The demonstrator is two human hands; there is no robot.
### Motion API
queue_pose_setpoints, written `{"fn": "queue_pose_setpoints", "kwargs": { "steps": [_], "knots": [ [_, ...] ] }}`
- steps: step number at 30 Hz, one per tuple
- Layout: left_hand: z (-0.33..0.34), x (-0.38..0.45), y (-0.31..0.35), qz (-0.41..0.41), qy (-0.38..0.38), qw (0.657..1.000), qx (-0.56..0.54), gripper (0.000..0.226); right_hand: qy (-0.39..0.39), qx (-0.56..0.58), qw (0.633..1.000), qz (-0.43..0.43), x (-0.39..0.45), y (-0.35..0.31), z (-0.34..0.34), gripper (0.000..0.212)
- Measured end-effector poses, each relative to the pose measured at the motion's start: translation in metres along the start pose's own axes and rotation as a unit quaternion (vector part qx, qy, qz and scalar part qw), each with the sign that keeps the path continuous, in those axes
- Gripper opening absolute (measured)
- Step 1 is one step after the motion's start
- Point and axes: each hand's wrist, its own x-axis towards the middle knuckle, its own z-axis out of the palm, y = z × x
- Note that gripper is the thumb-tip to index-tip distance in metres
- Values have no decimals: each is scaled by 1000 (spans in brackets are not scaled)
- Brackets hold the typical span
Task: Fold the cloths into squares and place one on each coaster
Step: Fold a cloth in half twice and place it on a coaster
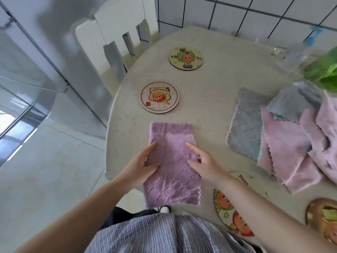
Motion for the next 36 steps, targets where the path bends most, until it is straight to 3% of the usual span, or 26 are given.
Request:
{"fn": "queue_pose_setpoints", "kwargs": {
  "steps": [7, 11, 15, 20, 24, 29, 32, 36],
  "knots": [
    [4, -13, -23, -50, -4, 982, -180, 46, 20, 49, 997, 49, -18, 22, 10, 57],
    [6, -29, -34, -96, -27, 962, -252, 31, -5, 43, 998, 53, -35, 38, 8, 38],
    [10, -42, -36, -128, -42, 958, -253, 31, -28, 86, 992, 88, -39, 44, 10, 38],
    [7, -39, -39, -165, -28, 965, -202, 51, -41, 86, 987, 127, -39, 50, 19, 45],
    [2, -37, -27, -128, -43, 983, -127, 43, 7, 90, 990, 109, -37, 48, 19, 33],
    [-12, -17, -11, -4, 73, 996, 40, 28, 56, 117, 991, 37, -18, 27, 6, 26],
    [-18, 1, 3, 41, 74, 996, -14, 25, 95, 84, 992, 21, 2, 15, -3, 37],
    [-14, 27, 16, -11, 73, 992, -101, 14, 122, 45, 990, 61, 30, 8, -10, 18]
  ]
}}
